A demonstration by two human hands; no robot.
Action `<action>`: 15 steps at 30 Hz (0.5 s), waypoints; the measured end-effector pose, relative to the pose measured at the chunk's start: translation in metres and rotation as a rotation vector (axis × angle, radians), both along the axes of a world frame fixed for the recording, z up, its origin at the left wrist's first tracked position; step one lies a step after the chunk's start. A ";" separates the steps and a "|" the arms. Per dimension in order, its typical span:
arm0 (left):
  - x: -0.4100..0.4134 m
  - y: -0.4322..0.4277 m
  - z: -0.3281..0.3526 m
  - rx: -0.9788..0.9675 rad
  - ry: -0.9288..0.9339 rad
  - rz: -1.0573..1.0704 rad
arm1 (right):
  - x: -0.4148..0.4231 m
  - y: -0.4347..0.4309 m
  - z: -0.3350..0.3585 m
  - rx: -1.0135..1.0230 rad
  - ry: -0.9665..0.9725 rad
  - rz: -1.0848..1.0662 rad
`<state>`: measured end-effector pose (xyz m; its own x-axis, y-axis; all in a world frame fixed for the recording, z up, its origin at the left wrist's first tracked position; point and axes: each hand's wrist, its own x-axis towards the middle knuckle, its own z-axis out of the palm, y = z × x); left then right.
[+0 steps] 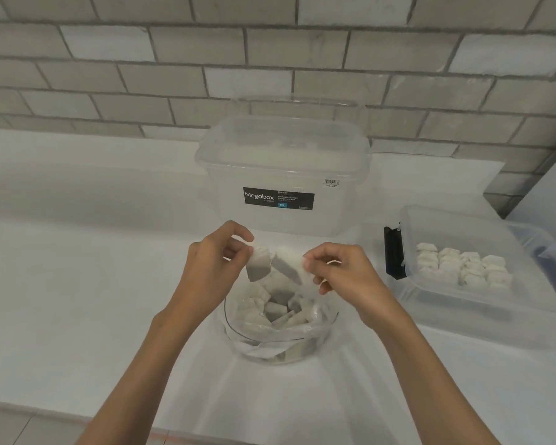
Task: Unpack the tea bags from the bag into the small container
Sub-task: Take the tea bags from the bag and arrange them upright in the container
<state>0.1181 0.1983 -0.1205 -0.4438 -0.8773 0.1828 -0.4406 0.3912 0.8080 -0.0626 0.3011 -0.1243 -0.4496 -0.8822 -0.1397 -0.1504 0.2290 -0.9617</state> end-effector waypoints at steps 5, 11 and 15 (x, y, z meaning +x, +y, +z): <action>-0.006 0.003 0.006 0.036 0.041 -0.049 | -0.001 0.004 0.001 -0.140 -0.561 -0.064; -0.034 0.012 0.029 0.087 0.148 -0.181 | -0.003 0.007 0.011 -0.296 -0.707 -0.074; -0.058 0.015 0.041 0.039 0.183 -0.223 | -0.016 0.015 0.021 -0.337 -0.586 -0.063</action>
